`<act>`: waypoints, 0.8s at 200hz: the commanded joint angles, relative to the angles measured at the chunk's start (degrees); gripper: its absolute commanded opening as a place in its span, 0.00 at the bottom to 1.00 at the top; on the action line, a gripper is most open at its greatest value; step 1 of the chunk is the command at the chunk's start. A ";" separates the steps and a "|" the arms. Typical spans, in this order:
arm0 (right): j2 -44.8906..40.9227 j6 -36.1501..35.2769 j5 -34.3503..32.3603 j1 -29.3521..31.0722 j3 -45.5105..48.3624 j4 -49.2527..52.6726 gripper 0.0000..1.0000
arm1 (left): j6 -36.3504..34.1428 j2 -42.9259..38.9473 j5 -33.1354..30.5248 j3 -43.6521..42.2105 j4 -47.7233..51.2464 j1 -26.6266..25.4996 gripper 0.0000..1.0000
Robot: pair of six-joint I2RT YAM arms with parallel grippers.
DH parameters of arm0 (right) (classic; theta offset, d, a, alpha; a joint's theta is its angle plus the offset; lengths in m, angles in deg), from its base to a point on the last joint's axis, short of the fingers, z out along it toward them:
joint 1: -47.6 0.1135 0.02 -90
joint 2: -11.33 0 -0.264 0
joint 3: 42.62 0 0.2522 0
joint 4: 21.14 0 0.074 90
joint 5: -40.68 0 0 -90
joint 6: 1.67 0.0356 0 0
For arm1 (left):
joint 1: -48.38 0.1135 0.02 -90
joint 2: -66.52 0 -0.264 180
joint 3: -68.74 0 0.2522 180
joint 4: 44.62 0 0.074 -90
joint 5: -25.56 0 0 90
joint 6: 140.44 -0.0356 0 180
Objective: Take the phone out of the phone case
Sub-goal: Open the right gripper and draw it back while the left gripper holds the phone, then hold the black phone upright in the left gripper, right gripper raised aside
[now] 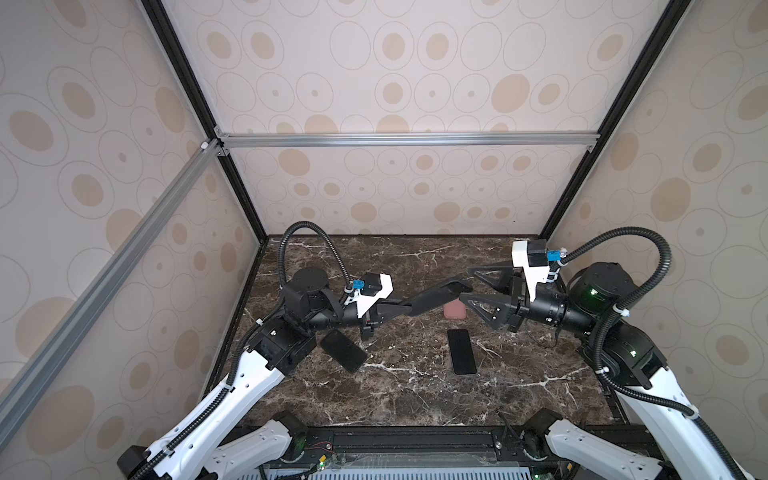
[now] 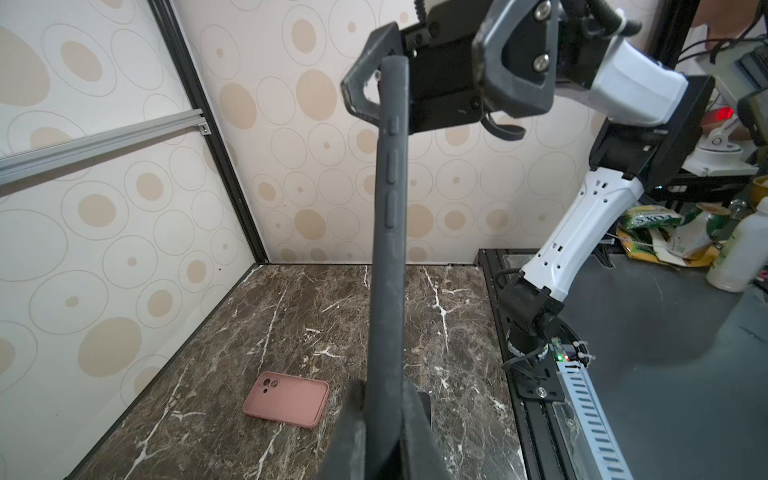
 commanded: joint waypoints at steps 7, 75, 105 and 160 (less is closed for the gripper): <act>3.15 2.45 8.47 0.07 -2.65 1.48 0.70 | -7.09 0.31 3.45 4.11 1.90 -0.11 0.00; 7.58 8.80 15.61 0.06 -4.51 1.57 0.56 | -7.21 0.53 4.35 4.64 1.77 -0.07 0.00; 7.99 11.57 16.21 0.05 -3.58 -1.43 0.46 | -6.56 0.31 4.36 4.21 0.47 -0.11 0.00; 8.71 14.42 16.97 0.05 -2.05 -3.65 0.36 | -4.85 -0.31 4.31 3.09 -2.18 -0.11 0.00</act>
